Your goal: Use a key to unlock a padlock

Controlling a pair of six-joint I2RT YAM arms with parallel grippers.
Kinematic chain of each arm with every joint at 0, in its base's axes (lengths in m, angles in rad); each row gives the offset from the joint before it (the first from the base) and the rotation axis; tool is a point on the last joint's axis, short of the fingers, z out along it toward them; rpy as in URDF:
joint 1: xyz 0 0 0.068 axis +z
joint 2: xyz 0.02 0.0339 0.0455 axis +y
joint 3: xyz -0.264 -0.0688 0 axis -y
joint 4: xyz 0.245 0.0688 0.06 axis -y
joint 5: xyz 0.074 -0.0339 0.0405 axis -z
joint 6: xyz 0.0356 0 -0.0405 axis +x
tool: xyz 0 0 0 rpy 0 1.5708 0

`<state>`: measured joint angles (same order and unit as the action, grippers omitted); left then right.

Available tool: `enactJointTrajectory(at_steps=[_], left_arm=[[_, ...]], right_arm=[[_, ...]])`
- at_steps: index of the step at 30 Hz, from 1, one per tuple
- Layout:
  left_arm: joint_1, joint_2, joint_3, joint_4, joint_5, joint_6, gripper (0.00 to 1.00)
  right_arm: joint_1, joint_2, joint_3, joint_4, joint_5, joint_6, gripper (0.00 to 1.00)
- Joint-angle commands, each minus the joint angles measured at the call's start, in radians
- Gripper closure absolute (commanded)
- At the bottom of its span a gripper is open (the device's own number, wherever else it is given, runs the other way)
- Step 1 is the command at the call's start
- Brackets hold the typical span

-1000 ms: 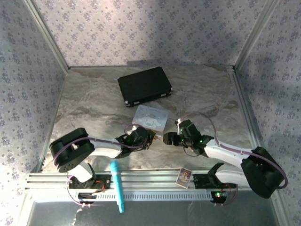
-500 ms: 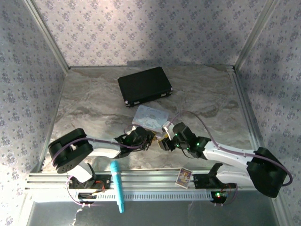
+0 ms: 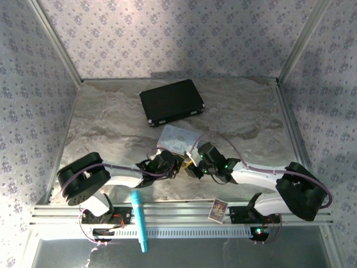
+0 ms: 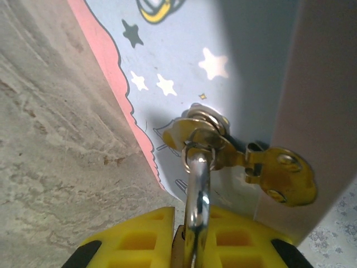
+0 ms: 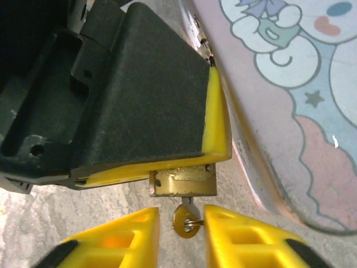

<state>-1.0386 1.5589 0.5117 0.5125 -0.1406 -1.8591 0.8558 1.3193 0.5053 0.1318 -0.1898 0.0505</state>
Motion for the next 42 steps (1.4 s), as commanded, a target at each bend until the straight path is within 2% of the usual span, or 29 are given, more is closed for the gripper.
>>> enactJointTrajectory(at_steps=[1,3,12,18,23,32,38,42], left_arm=[[0.002,-0.027,-0.008,0.014,0.032,0.007,1.0],[0.002,-0.029,-0.007,0.014,0.033,0.008,1.0],[0.001,-0.038,-0.02,0.037,0.038,0.009,1.0],[-0.012,-0.065,-0.028,0.024,0.033,0.022,1.0],[-0.023,-0.059,-0.037,0.031,0.027,0.021,1.0],[-0.027,-0.062,-0.047,0.038,0.027,0.022,1.0],[-0.03,-0.059,-0.048,0.022,0.025,0.025,1.0],[-0.038,-0.047,-0.051,0.006,0.013,0.021,1.0]], right_arm=[[-0.013,0.015,0.031,0.014,-0.04,-0.011,0.85],[-0.026,0.019,0.026,0.021,-0.069,0.0,0.92],[-0.085,0.055,0.01,0.085,-0.148,0.075,0.95],[-0.118,0.087,0.016,0.093,-0.12,0.13,0.89],[-0.139,0.092,0.016,0.108,-0.115,0.16,0.76],[-0.172,0.05,-0.016,0.12,-0.047,0.202,0.77],[-0.218,0.049,-0.024,0.128,-0.09,0.256,0.79],[-0.232,0.022,-0.017,0.125,-0.149,0.309,0.72]])
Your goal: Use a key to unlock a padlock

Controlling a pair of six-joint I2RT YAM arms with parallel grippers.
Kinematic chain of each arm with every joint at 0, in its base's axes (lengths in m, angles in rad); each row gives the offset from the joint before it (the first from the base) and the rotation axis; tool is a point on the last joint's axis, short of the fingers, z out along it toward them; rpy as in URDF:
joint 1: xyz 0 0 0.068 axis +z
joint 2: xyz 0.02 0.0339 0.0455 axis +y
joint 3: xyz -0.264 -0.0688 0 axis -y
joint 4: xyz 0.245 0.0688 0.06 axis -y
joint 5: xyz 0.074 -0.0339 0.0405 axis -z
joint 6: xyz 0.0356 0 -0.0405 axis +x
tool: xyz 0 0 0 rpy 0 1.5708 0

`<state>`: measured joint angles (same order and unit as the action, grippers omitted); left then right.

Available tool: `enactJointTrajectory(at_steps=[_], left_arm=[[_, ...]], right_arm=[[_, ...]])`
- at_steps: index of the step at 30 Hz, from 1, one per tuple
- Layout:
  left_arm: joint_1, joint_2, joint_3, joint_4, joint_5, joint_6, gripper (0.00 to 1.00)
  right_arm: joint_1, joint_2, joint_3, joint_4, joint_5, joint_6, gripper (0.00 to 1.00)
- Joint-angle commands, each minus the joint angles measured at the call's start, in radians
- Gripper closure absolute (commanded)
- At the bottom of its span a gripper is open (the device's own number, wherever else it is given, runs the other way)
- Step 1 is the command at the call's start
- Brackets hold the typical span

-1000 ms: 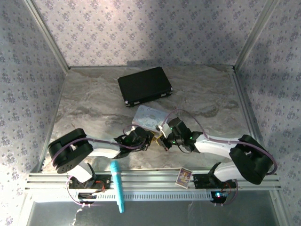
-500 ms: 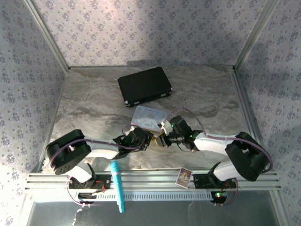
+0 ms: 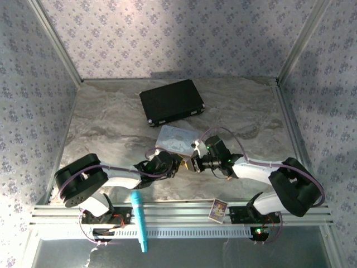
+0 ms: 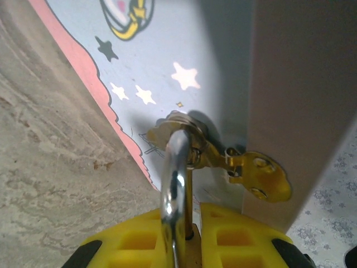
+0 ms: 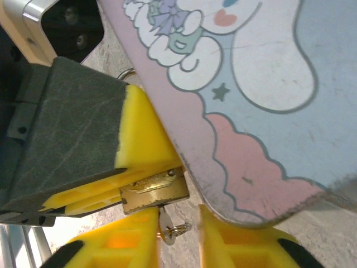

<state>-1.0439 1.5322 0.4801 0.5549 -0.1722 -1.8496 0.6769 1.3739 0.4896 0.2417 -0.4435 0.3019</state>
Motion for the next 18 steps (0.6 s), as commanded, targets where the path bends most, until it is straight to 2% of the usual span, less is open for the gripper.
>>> enactJointTrajectory(at_steps=[1,5,8,12,15,18], left_arm=[[-0.033,-0.014,-0.019,-0.034,0.043,0.009,1.0],[-0.034,0.002,-0.016,-0.043,0.035,0.014,1.0],[-0.037,-0.001,-0.009,-0.094,0.021,0.026,1.0],[-0.039,-0.008,0.003,-0.162,0.001,0.06,1.0],[-0.038,-0.02,0.03,-0.265,-0.014,0.118,1.0],[-0.03,-0.031,0.052,-0.354,-0.022,0.188,0.96]], right_arm=[[-0.05,-0.04,-0.001,0.01,0.102,0.071,0.7],[-0.045,-0.082,-0.004,-0.001,0.09,0.13,0.59],[-0.039,-0.121,-0.012,-0.028,0.112,0.161,0.47],[-0.04,-0.158,0.032,-0.146,0.231,0.195,0.27],[-0.039,-0.121,0.113,-0.257,0.313,0.207,0.26],[-0.038,-0.044,0.18,-0.287,0.335,0.211,0.26]])
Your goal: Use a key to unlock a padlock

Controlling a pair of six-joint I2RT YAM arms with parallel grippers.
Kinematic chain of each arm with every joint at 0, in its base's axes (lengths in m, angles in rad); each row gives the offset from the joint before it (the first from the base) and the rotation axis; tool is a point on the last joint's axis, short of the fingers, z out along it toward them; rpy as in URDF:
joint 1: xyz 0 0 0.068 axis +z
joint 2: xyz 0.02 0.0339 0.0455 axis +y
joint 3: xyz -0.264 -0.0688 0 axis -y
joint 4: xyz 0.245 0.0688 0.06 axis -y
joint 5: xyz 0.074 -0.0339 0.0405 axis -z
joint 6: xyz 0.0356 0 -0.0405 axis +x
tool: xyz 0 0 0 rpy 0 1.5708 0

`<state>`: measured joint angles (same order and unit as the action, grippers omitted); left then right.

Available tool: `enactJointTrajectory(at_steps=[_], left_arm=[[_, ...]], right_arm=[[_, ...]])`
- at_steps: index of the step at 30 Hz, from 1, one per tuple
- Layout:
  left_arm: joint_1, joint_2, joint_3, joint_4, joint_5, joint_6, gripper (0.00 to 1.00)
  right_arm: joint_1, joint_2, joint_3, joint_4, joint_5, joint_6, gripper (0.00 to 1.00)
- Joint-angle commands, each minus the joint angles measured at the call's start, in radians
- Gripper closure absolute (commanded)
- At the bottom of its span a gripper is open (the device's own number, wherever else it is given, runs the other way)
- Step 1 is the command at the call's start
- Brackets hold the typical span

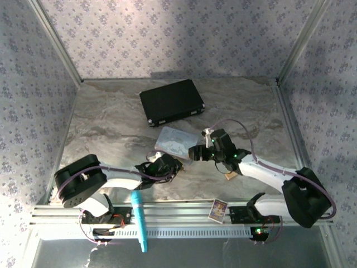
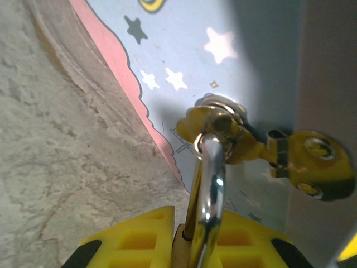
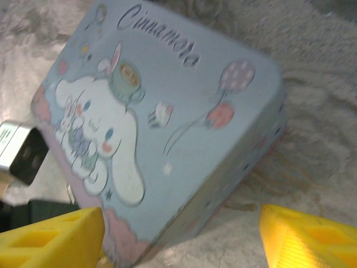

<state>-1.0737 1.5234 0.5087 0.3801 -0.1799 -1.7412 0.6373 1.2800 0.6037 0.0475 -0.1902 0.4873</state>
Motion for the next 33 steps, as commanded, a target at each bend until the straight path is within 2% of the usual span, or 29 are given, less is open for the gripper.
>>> enactJointTrajectory(at_steps=[1,8,14,19,28,33], left_arm=[[0.002,-0.025,0.035,-0.22,-0.015,0.104,0.95],[0.031,-0.047,0.083,-0.433,-0.015,0.256,0.89],[0.028,-0.053,0.167,-0.705,-0.124,0.376,0.77],[0.009,0.034,0.297,-0.894,-0.196,0.459,0.68],[-0.115,0.168,0.466,-1.051,-0.302,0.445,0.68],[-0.174,0.267,0.588,-1.251,-0.389,0.42,0.68]], right_arm=[[0.002,0.08,0.086,-0.111,0.093,0.024,0.27],[0.013,0.238,0.162,-0.17,0.154,0.007,0.33],[0.015,0.284,0.161,-0.155,0.172,-0.001,0.37],[0.014,0.306,0.16,-0.143,0.159,-0.004,0.38],[-0.007,0.304,0.159,-0.146,0.146,-0.01,0.38],[-0.013,0.3,0.155,-0.139,0.148,-0.006,0.37]])
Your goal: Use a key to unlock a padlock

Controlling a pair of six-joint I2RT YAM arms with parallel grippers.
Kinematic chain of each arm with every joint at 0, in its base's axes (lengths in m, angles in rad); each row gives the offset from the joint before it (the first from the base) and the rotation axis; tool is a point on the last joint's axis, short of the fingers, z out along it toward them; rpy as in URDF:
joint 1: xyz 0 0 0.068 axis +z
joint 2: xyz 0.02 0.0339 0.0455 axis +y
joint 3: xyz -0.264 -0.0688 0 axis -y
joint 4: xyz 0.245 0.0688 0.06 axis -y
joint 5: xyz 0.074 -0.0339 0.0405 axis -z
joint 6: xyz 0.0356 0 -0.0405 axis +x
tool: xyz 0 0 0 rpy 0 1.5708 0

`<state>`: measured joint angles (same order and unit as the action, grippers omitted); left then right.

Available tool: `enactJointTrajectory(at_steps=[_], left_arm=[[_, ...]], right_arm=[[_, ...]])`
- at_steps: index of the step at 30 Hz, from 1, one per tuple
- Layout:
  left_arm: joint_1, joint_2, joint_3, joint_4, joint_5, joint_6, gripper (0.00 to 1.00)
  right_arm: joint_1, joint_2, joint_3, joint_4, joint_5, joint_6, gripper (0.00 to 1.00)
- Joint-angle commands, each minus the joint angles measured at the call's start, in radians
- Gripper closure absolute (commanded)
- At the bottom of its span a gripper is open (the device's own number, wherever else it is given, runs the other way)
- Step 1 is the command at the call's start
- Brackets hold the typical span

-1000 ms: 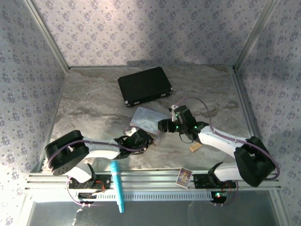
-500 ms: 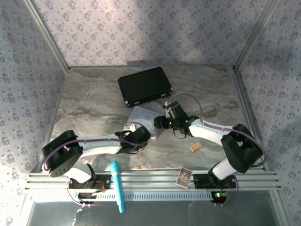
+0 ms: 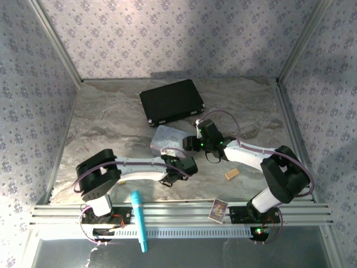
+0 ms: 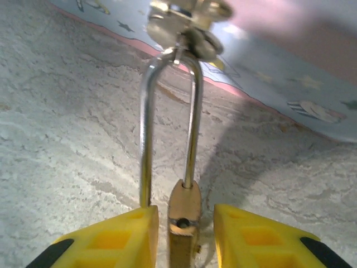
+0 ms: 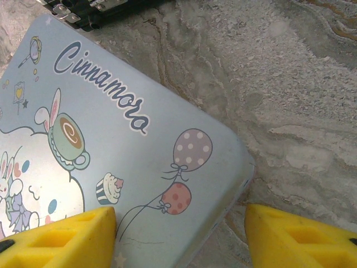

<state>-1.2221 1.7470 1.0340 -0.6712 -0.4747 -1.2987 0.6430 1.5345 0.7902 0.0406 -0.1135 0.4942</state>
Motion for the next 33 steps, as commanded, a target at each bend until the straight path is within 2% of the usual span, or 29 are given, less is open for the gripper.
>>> enactJointTrajectory(at_steps=[1,5,12,16,20,25,28,33], left_arm=[[-0.032,0.055,0.069,-0.197,-0.091,-0.017,0.68],[-0.052,0.099,0.091,-0.193,-0.09,-0.014,0.69],[-0.094,0.214,0.25,-0.381,-0.18,-0.01,0.71],[-0.106,0.288,0.332,-0.457,-0.185,0.009,0.73],[-0.105,0.331,0.363,-0.464,-0.157,0.039,0.74],[-0.116,0.261,0.33,-0.388,-0.157,0.064,0.71],[-0.126,0.157,0.286,-0.294,-0.174,0.101,0.62],[-0.118,-0.071,0.206,-0.157,-0.236,0.213,0.19]], right_arm=[[-0.02,0.046,-0.031,-0.13,0.072,-0.013,0.37],[-0.025,0.043,-0.035,-0.118,0.065,-0.009,0.37],[-0.03,0.034,-0.036,-0.117,0.072,-0.009,0.37],[-0.034,0.025,-0.041,-0.116,0.078,-0.008,0.37],[-0.044,0.017,-0.049,-0.11,0.068,-0.006,0.37],[-0.063,-0.002,-0.058,-0.087,0.034,-0.022,0.37],[-0.076,-0.03,-0.044,-0.093,0.01,-0.048,0.35],[-0.09,-0.057,0.064,-0.175,-0.035,-0.164,0.31]])
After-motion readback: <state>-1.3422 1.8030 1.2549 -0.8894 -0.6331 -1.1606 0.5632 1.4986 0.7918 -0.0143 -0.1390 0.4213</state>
